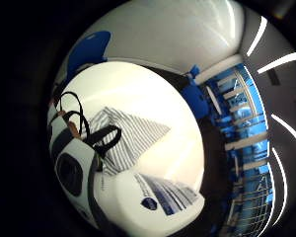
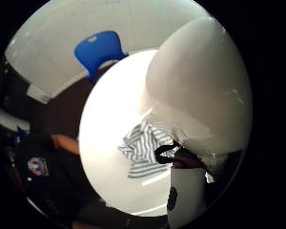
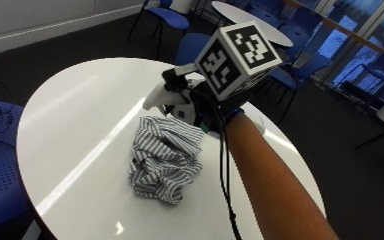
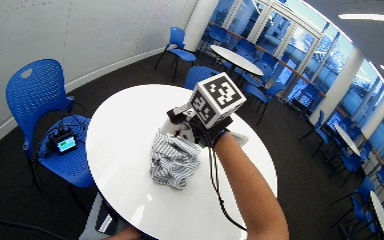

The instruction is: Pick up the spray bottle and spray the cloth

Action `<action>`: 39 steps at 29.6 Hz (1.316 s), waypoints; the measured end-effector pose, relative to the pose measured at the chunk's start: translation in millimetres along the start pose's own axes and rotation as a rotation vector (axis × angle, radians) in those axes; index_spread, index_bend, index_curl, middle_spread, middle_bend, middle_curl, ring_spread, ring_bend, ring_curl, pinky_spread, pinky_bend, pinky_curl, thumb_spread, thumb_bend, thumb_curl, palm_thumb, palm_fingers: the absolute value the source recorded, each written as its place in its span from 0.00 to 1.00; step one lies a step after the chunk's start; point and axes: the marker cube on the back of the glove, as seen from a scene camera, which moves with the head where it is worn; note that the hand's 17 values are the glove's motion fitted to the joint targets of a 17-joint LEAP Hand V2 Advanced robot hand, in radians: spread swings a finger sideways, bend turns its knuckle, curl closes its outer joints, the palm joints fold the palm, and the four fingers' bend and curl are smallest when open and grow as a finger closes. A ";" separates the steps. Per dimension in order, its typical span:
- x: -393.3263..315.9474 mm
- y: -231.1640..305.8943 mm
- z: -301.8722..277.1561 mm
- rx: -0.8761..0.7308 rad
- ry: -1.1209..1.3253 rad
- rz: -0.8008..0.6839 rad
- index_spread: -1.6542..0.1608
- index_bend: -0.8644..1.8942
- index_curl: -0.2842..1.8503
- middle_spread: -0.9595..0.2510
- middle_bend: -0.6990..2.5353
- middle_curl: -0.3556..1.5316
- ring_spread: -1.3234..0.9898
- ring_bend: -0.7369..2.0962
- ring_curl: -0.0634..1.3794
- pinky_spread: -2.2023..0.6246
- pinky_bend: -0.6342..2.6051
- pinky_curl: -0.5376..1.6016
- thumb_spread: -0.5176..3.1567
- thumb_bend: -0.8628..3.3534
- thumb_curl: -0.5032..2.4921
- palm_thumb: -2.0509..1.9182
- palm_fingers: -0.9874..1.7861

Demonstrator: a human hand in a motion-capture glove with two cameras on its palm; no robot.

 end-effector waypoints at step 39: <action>25.5 -59.4 48.8 0.635 -0.876 0.561 0.74 0.38 0.39 0.61 0.40 0.47 0.49 0.51 0.35 0.67 0.34 0.43 0.27 0.20 0.43 0.74 0.85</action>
